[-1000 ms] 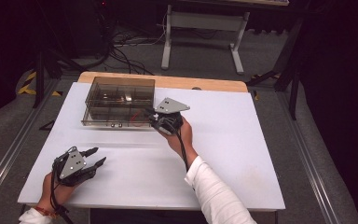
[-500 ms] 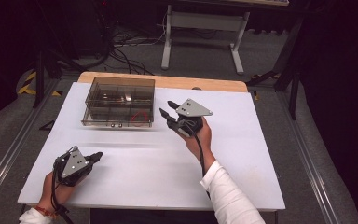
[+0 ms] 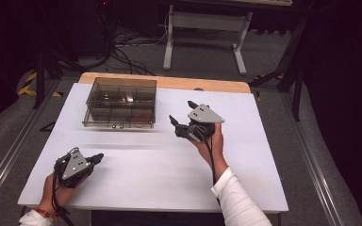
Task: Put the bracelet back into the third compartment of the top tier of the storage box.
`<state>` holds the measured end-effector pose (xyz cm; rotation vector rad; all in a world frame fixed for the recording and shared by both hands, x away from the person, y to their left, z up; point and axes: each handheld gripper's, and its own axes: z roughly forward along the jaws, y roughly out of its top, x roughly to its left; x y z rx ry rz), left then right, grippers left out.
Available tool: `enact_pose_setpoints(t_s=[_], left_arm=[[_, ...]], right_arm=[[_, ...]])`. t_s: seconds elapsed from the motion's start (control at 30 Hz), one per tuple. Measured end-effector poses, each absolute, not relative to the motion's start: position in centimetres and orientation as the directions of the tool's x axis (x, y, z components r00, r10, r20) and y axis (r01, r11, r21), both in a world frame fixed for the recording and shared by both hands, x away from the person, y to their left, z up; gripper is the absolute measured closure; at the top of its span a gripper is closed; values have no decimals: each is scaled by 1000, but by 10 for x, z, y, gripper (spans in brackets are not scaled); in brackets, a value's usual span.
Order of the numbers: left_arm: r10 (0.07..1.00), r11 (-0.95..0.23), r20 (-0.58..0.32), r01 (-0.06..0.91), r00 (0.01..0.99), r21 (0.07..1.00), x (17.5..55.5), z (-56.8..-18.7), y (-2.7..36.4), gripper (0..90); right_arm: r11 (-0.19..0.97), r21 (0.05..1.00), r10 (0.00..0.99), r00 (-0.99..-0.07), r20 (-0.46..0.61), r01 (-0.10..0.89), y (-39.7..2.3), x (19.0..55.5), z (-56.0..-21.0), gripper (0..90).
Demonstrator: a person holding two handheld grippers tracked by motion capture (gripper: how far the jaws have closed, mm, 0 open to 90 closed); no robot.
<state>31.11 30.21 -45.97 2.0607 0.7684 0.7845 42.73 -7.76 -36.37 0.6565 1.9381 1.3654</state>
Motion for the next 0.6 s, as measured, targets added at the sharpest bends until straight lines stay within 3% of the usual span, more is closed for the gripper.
enact_pose_setpoints(t_s=[0.27,0.6], left_arm=[[737,-505,258,254,624,825,311,-461,301,898],[737,-503,256,255,625,825,311,-461,300,898]], right_arm=[[329,944,751,-615,-241,33,-90,421,-369,92],[309,950,752,-622,-219,39,-105,415,-374,82]])
